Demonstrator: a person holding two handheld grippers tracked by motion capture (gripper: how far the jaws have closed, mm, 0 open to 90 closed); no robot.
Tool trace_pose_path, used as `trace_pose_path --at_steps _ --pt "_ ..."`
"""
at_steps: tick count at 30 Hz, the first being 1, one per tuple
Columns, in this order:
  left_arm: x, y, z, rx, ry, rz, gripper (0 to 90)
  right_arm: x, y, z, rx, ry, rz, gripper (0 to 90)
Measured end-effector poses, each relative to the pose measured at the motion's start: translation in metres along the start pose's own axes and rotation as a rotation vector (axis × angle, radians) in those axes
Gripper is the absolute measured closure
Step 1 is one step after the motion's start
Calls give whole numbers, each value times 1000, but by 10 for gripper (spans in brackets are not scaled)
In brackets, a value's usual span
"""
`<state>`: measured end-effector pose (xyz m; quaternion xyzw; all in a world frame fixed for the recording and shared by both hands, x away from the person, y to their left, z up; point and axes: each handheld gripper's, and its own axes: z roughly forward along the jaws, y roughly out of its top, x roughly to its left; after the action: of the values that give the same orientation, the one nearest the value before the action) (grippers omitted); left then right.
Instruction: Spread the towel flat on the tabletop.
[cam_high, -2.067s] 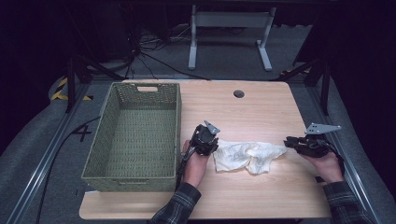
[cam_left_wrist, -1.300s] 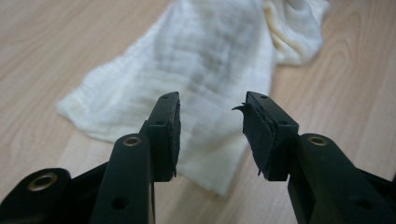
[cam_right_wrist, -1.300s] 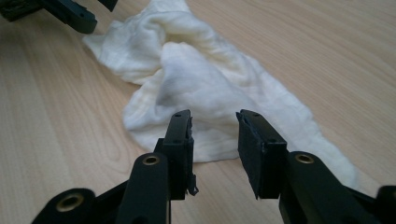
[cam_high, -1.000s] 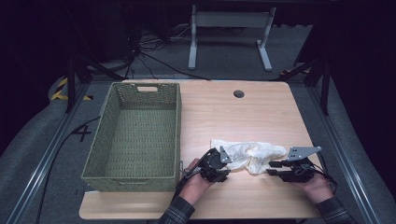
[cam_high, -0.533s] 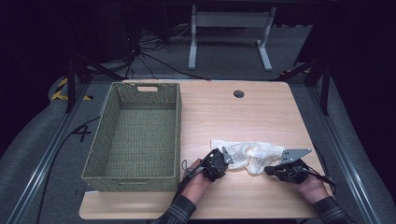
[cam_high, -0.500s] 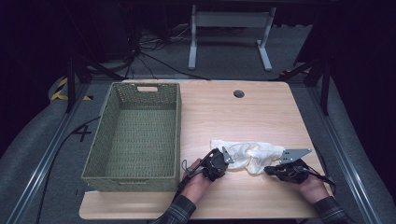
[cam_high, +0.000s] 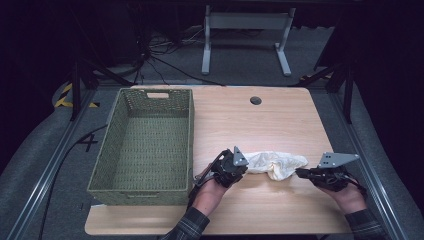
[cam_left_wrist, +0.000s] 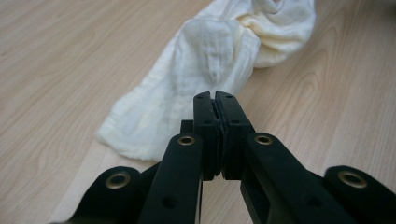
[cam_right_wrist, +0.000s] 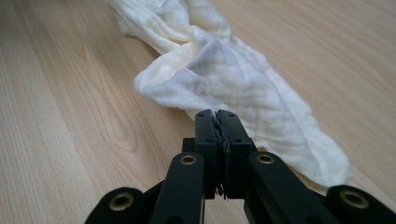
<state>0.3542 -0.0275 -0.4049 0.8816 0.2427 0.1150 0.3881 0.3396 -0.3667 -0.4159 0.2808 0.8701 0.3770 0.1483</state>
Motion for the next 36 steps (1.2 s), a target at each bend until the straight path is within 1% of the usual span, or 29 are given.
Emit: trace_pose_path --at_steps 2,3,4,7,8,9,10,11,12,13,15,17,18,21,22,23,24,25,26,27,28,29,30,31,33,34,35,36 --pt "4 2 -6 -22 14 -25 879 -3 1 -7 -19 -17 5 880" --pt "4 2 -6 -22 14 -25 879 -3 1 -7 -19 -17 5 880" --pt "7 3 -10 -29 17 -36 879 -5 1 -12 -30 -24 6 880" --pt "13 5 -19 -36 60 -69 880 -12 -1 -26 -55 -59 19 882" --pt "13 5 -19 -36 60 -69 881 -14 -1 -28 -58 -71 23 883" --pt "17 5 -23 -45 81 -88 882 -17 -2 -31 -61 -78 30 883" --pt "17 6 -24 -50 81 -102 882 -19 -4 -34 -67 -88 35 883" --pt "17 7 -25 -46 95 -107 882 -21 -5 -36 -73 -94 43 884" --pt "15 9 -24 -33 127 -92 882 -23 -6 -39 -74 -104 49 884" --pt "14 11 -23 -26 145 -89 882 -26 -7 -43 -76 -118 58 884" --pt "15 12 -22 -8 166 -93 882 -30 -10 -45 -67 -144 66 885" --pt "19 14 -18 -2 171 -117 882 -34 -12 -46 -64 -149 81 885" --pt "20 15 -14 6 186 -116 882 -37 -14 -43 -58 -147 87 885" --pt "26 16 -3 34 208 -128 882 -42 -14 -30 -18 -158 86 884" --pt "28 15 4 48 218 -129 881 -44 -14 -26 -5 -159 87 884" --pt "32 14 11 62 219 -140 881 -47 -14 -20 14 -162 87 884" --pt "34 13 16 75 225 -142 881 -50 -13 -13 32 -168 90 884" --pt "37 12 22 90 227 -144 881 -52 -13 -8 42 -169 91 884" --pt "40 11 25 95 221 -159 879 -54 -13 -4 49 -166 96 884" --pt "41 10 29 96 220 -165 879 -56 -14 -1 54 -162 102 884" --pt "43 9 34 108 224 -168 878 -58 -14 2 56 -157 110 883" --pt "46 7 40 120 215 -173 876 -59 -15 6 67 -149 118 882" --pt "46 7 40 120 215 -173 867 -61 -17 12 89 -149 118 876" --pt "46 4 47 136 216 -175 835 -62 -18 16 99 -149 122 860" --pt "44 3 48 141 202 -167 787 -63 -18 17 102 -145 122 799" --pt "41 4 46 138 199 -154 771 -62 -17 16 95 -137 123 773" --pt "38 6 43 127 190 -141 745 -61 -15 12 74 -134 125 738" --pt "35 7 40 117 184 -134 733 -59 -12 7 50 -132 127 723"
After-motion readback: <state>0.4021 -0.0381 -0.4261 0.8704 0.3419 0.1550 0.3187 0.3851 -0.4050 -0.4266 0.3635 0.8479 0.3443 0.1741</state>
